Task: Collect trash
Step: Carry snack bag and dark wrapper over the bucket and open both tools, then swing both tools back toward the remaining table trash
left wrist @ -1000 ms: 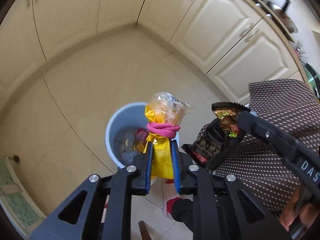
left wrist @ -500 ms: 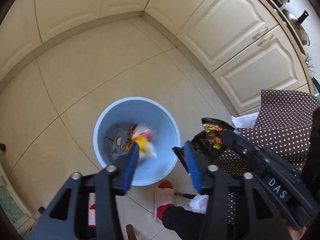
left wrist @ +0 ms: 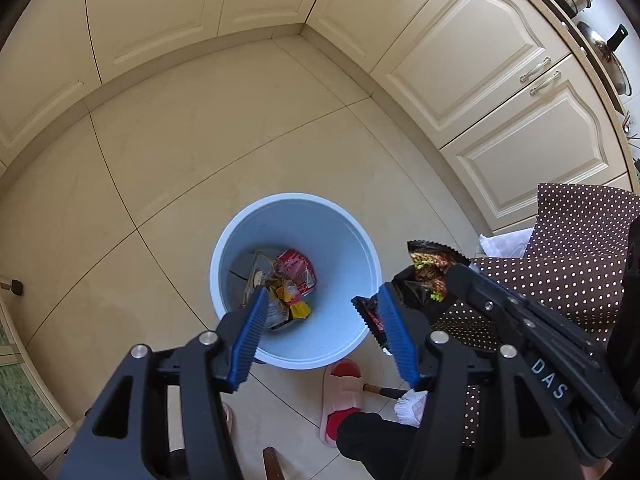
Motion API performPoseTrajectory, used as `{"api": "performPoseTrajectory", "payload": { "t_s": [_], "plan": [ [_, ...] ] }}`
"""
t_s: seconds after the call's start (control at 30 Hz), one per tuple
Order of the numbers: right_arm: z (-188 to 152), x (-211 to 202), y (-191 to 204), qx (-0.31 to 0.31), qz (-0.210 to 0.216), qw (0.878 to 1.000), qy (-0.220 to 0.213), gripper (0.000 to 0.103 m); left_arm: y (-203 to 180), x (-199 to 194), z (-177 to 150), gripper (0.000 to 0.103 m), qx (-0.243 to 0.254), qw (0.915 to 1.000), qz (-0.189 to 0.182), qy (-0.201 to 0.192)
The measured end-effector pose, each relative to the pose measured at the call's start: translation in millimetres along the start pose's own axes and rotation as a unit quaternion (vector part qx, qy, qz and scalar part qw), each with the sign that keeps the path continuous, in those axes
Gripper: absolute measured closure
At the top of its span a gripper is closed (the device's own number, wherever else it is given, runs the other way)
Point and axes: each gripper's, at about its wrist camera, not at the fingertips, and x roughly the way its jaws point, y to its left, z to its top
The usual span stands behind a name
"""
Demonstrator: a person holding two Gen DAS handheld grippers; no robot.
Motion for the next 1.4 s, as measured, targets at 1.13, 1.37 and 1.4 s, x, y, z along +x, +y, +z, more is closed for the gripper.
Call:
{"api": "performPoseTrajectory", "payload": {
  "t_s": [1.13,1.37,1.4],
  "plan": [
    [-2.7,-47.4,-9.8,0.019,-0.008,0.999,-0.035,0.095,-13.4,-40.7,-5.8,0.040,0.054,0.9970,0.035,-0.042],
    [-13.9,-120.0,-12.2,0.011,-0.008,0.996,-0.083,0.095,-51.0,-95.6,-20.0,0.040,0.093,0.9908,0.036,-0.092],
    [-16.1,-133.5,-13.6,0.012,-0.008,0.996,-0.093,0.095,-58.7,-108.0,-22.7,0.039,0.097,0.9899,0.030,-0.099]
  ]
}}
